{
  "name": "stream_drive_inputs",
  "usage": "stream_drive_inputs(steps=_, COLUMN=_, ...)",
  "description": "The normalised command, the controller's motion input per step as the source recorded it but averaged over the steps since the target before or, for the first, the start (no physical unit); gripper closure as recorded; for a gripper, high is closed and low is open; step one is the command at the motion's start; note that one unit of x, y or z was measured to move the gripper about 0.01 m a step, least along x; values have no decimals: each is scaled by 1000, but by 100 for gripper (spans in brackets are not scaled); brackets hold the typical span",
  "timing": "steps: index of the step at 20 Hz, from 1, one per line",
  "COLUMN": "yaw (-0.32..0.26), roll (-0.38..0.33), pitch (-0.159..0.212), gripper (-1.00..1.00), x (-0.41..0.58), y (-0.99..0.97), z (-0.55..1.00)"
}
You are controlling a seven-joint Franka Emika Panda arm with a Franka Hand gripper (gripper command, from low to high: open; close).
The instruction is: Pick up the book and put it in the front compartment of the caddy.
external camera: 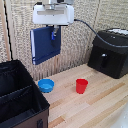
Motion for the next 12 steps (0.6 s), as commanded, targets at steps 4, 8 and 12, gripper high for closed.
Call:
stream_drive_inputs(steps=4, yaw=-77, roll=-11, pitch=0, gripper=100, x=-259, y=755, z=151)
stream_drive_inputs(steps=8, yaw=-79, roll=-35, pitch=2, gripper=100, x=-232, y=771, z=74)
stream_drive_inputs(steps=12, yaw=-124, roll=-40, pitch=17, gripper=100, x=-88, y=730, z=22)
